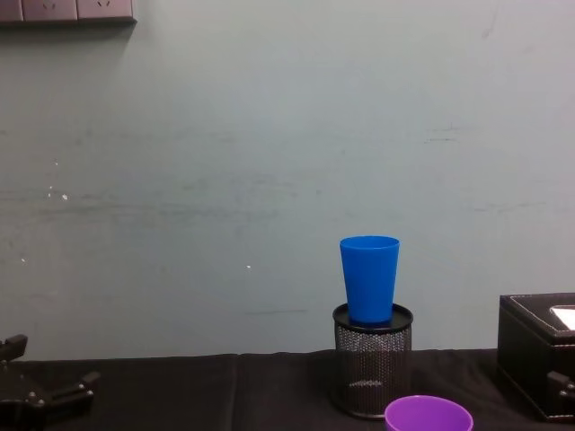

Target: Pick up one cup with a gripper and tap it against the other cup.

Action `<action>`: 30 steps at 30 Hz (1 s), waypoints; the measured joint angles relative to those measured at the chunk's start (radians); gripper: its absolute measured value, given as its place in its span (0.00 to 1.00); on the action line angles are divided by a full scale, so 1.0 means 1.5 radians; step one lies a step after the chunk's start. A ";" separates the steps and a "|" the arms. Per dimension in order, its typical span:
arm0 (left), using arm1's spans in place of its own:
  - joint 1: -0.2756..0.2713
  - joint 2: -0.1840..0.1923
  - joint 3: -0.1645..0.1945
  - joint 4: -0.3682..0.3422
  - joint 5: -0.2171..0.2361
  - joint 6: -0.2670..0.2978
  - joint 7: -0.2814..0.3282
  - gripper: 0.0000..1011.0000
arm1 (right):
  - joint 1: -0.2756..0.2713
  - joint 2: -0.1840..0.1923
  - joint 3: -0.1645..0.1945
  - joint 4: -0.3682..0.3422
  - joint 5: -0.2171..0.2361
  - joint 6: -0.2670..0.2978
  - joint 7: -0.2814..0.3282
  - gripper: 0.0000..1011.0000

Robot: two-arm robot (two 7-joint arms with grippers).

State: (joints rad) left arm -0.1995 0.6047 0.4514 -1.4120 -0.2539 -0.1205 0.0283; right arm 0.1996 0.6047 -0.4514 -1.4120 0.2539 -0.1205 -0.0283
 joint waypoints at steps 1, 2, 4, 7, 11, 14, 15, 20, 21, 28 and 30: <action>0.000 0.000 0.000 0.000 0.000 0.000 0.000 0.99 | 0.000 0.000 0.000 0.000 0.000 0.000 0.000 0.99; 0.000 0.000 0.000 0.000 0.000 0.000 0.000 0.99 | 0.000 0.000 0.000 0.000 0.000 0.000 0.000 0.99; 0.000 0.000 0.000 0.000 0.000 0.000 0.000 0.99 | 0.000 0.000 0.000 0.000 0.000 0.000 0.000 0.99; 0.000 0.000 0.000 0.000 0.000 0.000 0.000 0.99 | 0.000 0.000 0.000 0.000 0.000 0.000 0.000 0.99; 0.000 0.000 0.000 0.000 0.000 0.000 0.000 0.99 | 0.000 0.000 0.000 0.000 0.000 0.000 0.000 0.99; 0.000 0.000 0.000 0.000 0.000 0.000 0.000 0.99 | 0.000 0.000 0.000 0.000 0.000 0.000 0.000 0.99; 0.000 0.000 0.000 0.000 0.000 0.000 0.000 0.99 | 0.000 0.000 0.000 0.000 0.000 0.000 0.000 0.99; 0.000 0.000 0.000 0.000 0.000 0.000 0.000 0.99 | 0.000 0.000 0.000 0.000 0.000 0.000 0.000 0.99; 0.000 0.000 0.000 0.000 0.000 0.000 0.000 0.99 | 0.000 0.000 0.000 0.000 0.000 0.000 0.000 0.99; 0.000 0.000 0.000 0.000 0.000 0.000 0.000 0.99 | 0.000 0.000 0.000 0.000 0.000 0.000 0.000 0.99; 0.000 0.000 0.000 0.000 0.000 0.000 0.000 0.99 | 0.000 0.000 0.000 0.000 0.000 0.000 0.000 0.99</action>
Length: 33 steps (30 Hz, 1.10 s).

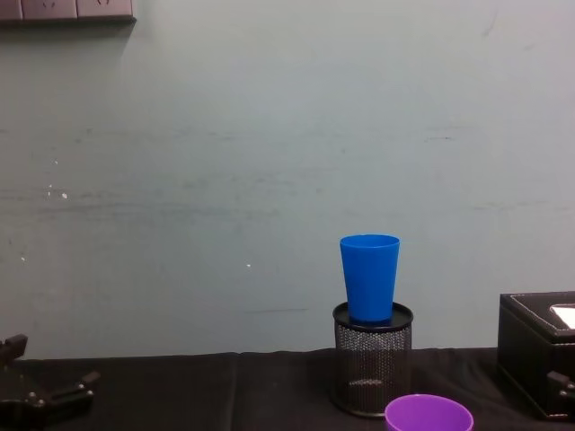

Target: Pick up one cup with a gripper and tap it against the other cup.

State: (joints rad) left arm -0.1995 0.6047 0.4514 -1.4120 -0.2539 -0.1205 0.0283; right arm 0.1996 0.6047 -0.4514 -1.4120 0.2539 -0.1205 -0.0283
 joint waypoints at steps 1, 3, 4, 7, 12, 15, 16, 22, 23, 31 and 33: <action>0.000 0.000 0.000 0.000 0.000 0.000 0.000 0.99 | 0.000 0.000 0.000 0.000 0.000 0.000 0.000 0.99; 0.000 0.000 0.000 0.000 0.000 0.000 0.000 0.99 | 0.000 0.000 0.000 0.000 0.000 0.000 0.000 0.99; 0.000 0.000 0.000 0.000 0.000 0.000 0.000 0.99 | 0.000 0.000 0.000 0.000 0.000 0.000 0.000 0.99; 0.000 0.000 0.000 0.000 0.000 0.000 0.000 0.99 | 0.000 0.000 0.000 0.000 0.000 0.000 0.000 0.99; 0.000 0.000 0.000 0.000 0.000 0.000 0.000 0.99 | 0.000 0.000 0.000 0.000 0.000 0.000 0.000 0.99; 0.000 0.000 0.000 0.000 0.000 0.000 0.000 0.99 | 0.000 0.000 0.000 0.000 0.000 0.000 0.000 0.99; 0.000 0.000 0.000 0.000 0.000 0.000 0.000 0.99 | 0.000 0.000 0.000 0.000 0.000 0.000 0.000 0.99; 0.000 0.000 0.000 0.000 0.000 0.000 0.000 0.99 | 0.000 0.000 0.000 0.000 0.000 0.000 0.000 0.99; 0.000 0.000 0.000 0.000 0.000 0.000 0.000 0.99 | 0.000 0.000 0.001 0.001 0.000 -0.006 0.003 0.99; 0.000 0.000 0.000 0.000 0.000 0.000 0.000 0.99 | -0.019 0.007 0.020 -0.022 0.013 -0.047 0.045 0.99; 0.000 0.000 0.000 0.000 0.000 0.000 0.000 0.99 | -0.040 0.013 0.027 -0.041 0.022 -0.055 0.054 0.99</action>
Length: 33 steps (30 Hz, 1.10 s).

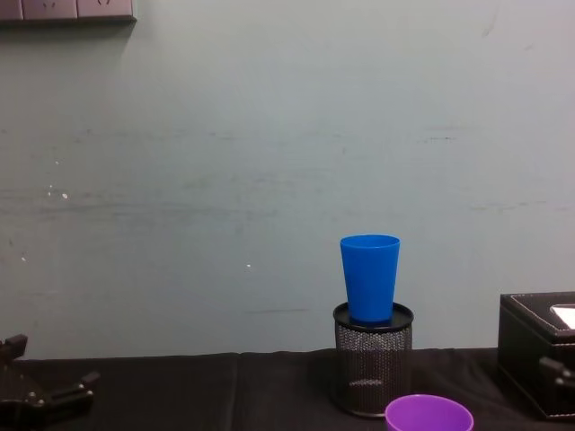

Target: Pick up one cup with a gripper and tap it against the other cup.

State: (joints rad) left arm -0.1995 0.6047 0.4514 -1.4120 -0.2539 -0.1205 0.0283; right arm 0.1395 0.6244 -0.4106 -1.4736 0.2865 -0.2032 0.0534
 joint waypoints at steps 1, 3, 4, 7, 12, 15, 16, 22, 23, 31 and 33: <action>0.000 0.000 0.000 0.000 0.000 0.000 0.000 0.99 | -0.008 0.002 0.002 -0.006 0.002 -0.003 0.003 0.99; 0.000 0.000 0.000 0.000 0.000 0.000 0.000 0.99 | -0.033 0.010 0.005 -0.025 0.008 -0.012 0.014 0.99; 0.000 0.000 0.000 0.000 0.000 0.000 0.000 0.99 | -0.043 0.012 0.006 -0.030 0.010 -0.016 0.017 0.99; 0.000 0.000 0.000 0.000 0.000 0.000 0.000 0.99 | -0.075 0.018 0.007 -0.045 0.023 -0.033 0.037 0.99; 0.000 0.000 0.000 0.000 0.000 0.000 0.000 0.99 | -0.112 0.018 0.000 -0.053 0.052 -0.062 0.089 0.99; 0.000 0.000 0.000 0.000 0.000 0.000 0.000 0.99 | -0.116 0.014 -0.007 -0.055 0.053 -0.066 0.107 0.99; 0.000 0.000 0.000 0.000 0.000 0.000 0.000 0.99 | -0.116 0.011 -0.012 -0.055 0.052 -0.066 0.117 0.99; 0.000 0.000 0.000 0.000 0.000 0.000 0.000 0.99 | -0.097 -0.010 -0.025 -0.047 0.042 -0.051 0.142 0.99; 0.000 0.000 0.000 0.000 0.000 0.000 0.000 0.99 | -0.094 -0.013 -0.026 -0.045 0.042 -0.048 0.145 0.99; 0.000 0.000 0.000 0.000 0.000 0.000 0.000 0.99 | -0.048 -0.055 -0.032 0.005 0.059 -0.018 0.185 0.99; 0.000 0.000 0.000 0.000 0.000 0.000 0.000 0.99 | -0.031 -0.069 -0.032 0.025 0.065 -0.014 0.197 0.99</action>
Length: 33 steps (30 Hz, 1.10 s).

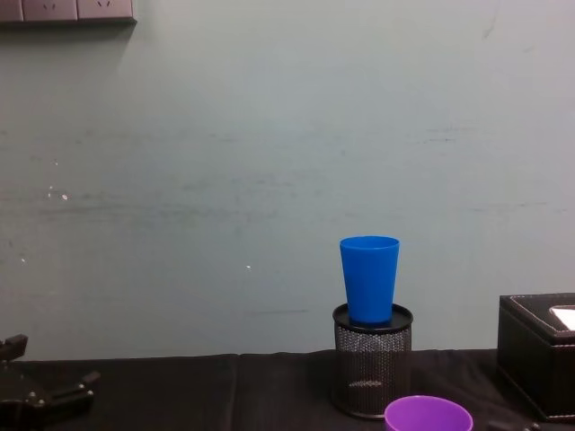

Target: Pick up one cup with a gripper and tap it against the other cup.

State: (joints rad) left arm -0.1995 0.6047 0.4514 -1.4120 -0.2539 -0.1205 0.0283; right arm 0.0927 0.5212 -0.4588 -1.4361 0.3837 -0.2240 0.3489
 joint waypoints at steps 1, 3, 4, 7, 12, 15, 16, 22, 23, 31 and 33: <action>0.000 0.000 0.000 0.000 0.000 0.000 0.000 0.99 | 0.005 -0.004 0.000 0.006 0.001 0.001 0.003 0.99; 0.000 0.000 0.000 0.000 0.000 0.000 0.000 0.99 | 0.019 -0.016 0.000 0.021 0.001 0.005 0.010 0.99; 0.000 0.000 0.000 0.000 0.000 0.000 0.000 0.99 | 0.027 -0.023 0.000 0.028 0.000 0.008 0.014 0.99; 0.000 0.000 0.000 0.000 0.000 0.000 0.000 0.99 | 0.038 -0.032 0.000 0.038 -0.001 0.012 0.018 0.99; 0.000 0.000 0.000 0.000 0.000 0.000 0.000 0.99 | 0.056 -0.049 0.000 0.057 -0.010 0.019 0.025 0.99; 0.000 0.000 0.000 0.000 0.000 0.000 0.000 0.99 | 0.069 -0.061 0.000 0.072 -0.019 0.022 0.030 0.99; 0.000 0.000 0.000 0.000 0.000 0.000 0.000 0.99 | 0.071 -0.064 0.000 0.075 -0.021 0.022 0.031 0.99; 0.000 0.000 0.000 0.000 0.000 0.000 0.000 0.99 | 0.082 -0.079 0.002 0.089 -0.032 0.023 0.036 0.99; 0.000 0.000 0.000 0.000 0.000 0.000 0.000 0.99 | 0.082 -0.081 0.003 0.090 -0.033 0.023 0.037 0.99; 0.000 0.000 0.000 0.000 0.000 0.000 0.000 0.99 | 0.086 -0.097 0.011 0.102 -0.040 0.024 0.044 0.99; 0.000 0.000 0.000 0.000 0.000 0.000 0.000 0.99 | 0.086 -0.097 0.011 0.102 -0.040 0.024 0.045 0.99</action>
State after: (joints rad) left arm -0.1995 0.6047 0.4514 -1.4120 -0.2539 -0.1205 0.0283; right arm 0.2219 0.3757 -0.4422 -1.2836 0.3233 -0.1878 0.4158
